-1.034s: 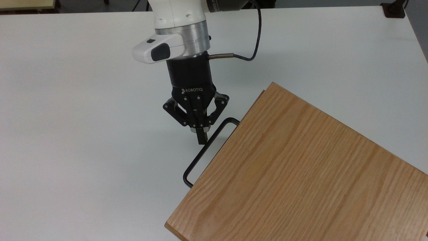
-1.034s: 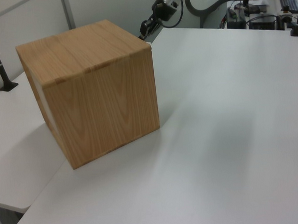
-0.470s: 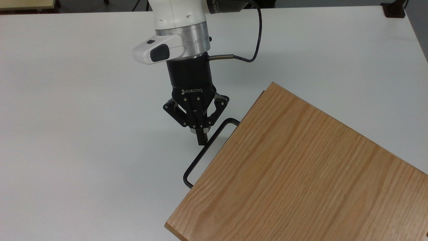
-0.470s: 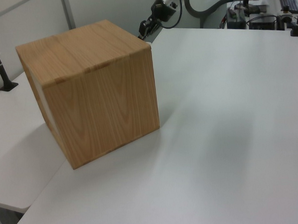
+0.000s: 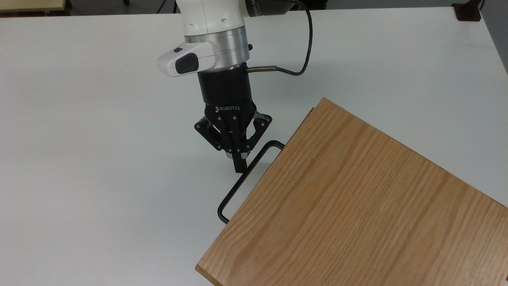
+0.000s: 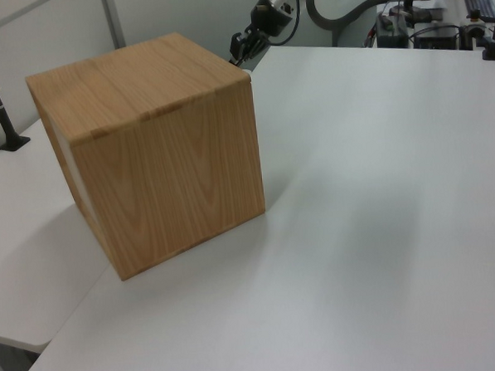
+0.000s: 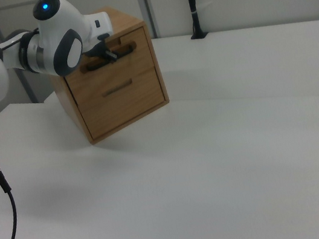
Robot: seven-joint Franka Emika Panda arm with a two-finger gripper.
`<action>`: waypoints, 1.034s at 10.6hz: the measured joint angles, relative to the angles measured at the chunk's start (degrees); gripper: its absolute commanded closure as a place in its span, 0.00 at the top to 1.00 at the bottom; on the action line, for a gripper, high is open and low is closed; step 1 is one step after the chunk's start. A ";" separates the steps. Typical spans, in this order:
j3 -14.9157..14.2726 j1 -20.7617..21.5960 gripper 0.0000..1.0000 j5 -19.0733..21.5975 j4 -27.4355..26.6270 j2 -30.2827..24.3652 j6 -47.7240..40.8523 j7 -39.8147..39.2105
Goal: Close the drawer by sliding it
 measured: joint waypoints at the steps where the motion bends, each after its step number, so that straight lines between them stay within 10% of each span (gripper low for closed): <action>1: 0.00 0.00 0.00 0.00 0.00 0.01 0.01 1.01; 11: 0.17 -1.96 0.00 0.00 0.58 -2.09 -7.62 0.77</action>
